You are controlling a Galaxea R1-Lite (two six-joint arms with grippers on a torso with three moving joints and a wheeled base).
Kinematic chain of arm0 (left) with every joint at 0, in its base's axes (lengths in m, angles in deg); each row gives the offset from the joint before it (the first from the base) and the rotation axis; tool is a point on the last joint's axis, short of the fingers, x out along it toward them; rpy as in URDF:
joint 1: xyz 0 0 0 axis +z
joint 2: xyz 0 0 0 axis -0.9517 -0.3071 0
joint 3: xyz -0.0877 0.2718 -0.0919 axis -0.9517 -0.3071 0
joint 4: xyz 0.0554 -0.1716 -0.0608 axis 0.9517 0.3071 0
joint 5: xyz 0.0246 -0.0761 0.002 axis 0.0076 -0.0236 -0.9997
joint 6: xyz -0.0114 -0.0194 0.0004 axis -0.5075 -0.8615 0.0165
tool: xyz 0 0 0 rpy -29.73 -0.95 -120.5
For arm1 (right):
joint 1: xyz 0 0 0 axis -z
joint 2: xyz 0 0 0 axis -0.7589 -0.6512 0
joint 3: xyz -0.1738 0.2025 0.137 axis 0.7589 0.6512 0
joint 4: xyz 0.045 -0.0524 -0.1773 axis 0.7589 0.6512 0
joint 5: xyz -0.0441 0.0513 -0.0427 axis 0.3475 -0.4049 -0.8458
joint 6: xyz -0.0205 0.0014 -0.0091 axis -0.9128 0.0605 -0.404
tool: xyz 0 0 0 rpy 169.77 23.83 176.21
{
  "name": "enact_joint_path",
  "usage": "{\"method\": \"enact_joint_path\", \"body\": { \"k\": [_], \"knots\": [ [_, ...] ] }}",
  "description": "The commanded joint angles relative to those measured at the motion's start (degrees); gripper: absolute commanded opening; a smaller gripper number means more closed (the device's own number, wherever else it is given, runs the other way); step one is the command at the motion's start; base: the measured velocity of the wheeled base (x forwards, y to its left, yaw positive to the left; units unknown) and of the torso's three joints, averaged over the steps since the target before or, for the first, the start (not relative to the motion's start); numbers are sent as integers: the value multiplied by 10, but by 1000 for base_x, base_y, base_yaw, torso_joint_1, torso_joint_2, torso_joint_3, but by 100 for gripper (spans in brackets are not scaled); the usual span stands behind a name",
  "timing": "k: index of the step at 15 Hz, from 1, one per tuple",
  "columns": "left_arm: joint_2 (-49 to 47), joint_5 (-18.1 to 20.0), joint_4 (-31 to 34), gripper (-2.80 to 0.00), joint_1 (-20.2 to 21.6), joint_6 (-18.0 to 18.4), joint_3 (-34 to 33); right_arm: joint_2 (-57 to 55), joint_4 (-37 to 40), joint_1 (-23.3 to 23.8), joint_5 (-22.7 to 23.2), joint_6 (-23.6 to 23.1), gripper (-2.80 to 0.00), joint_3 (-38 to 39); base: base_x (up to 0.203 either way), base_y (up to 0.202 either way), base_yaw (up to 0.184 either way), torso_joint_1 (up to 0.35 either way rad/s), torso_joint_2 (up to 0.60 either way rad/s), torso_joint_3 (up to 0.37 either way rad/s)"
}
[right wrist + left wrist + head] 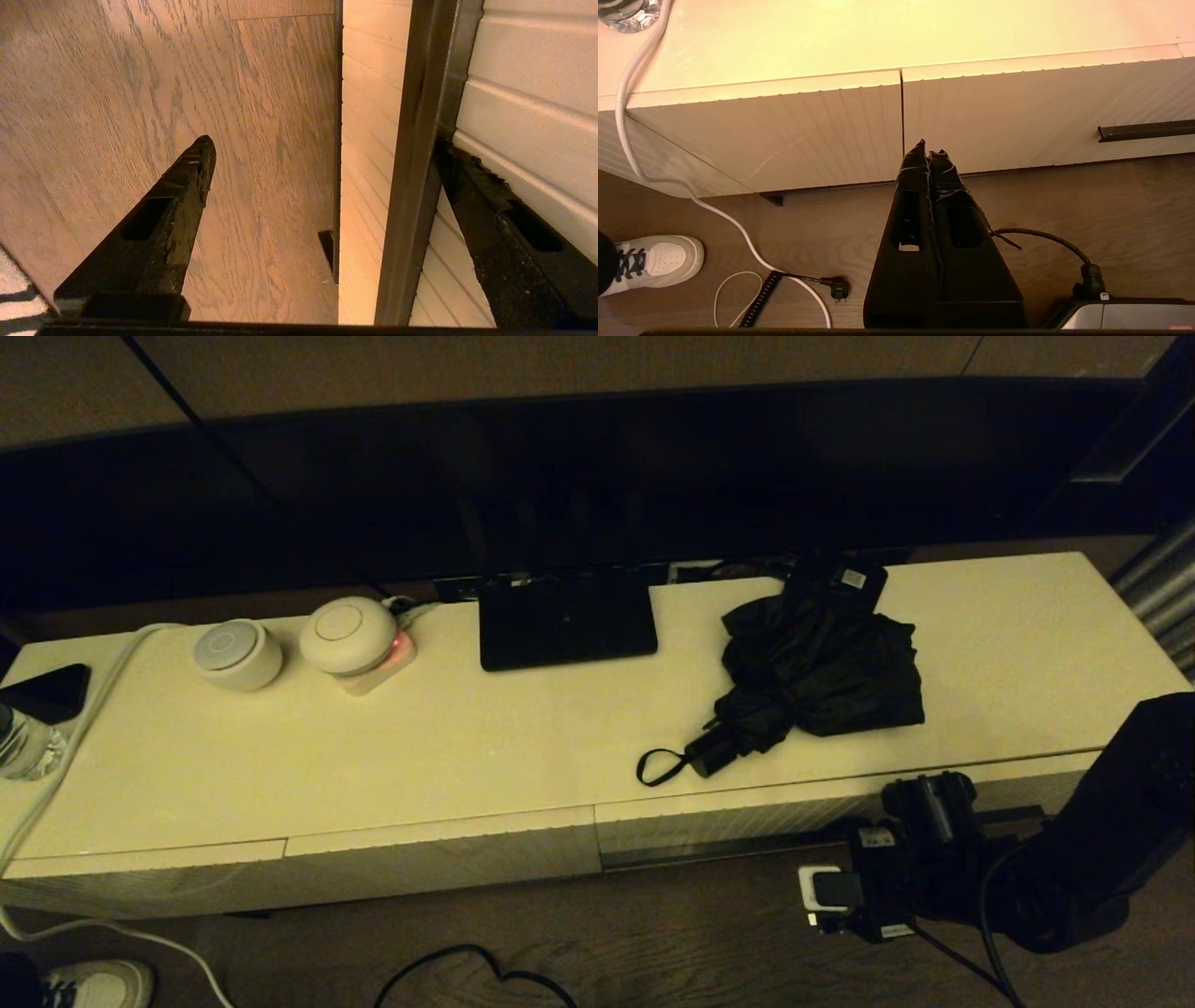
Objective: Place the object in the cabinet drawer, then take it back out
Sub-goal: Open the drawer
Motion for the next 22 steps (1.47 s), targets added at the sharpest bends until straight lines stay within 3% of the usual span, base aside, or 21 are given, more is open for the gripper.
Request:
{"method": "enact_joint_path", "body": {
  "k": [1,17,22],
  "knots": [
    [0,0,0,-280,0,0,-2,-6,-7,6,-1,-4,0,-8,0,0,0,0,0,0],
    [0,0,0,-280,0,0,-2,-10,-8,11,-1,-4,0,85,0,0,0,0,0,0],
    [0,0,0,-280,0,0,-2,-17,-52,11,2,-4,0,143,0,0,0,0,0,0]
  ]
}}
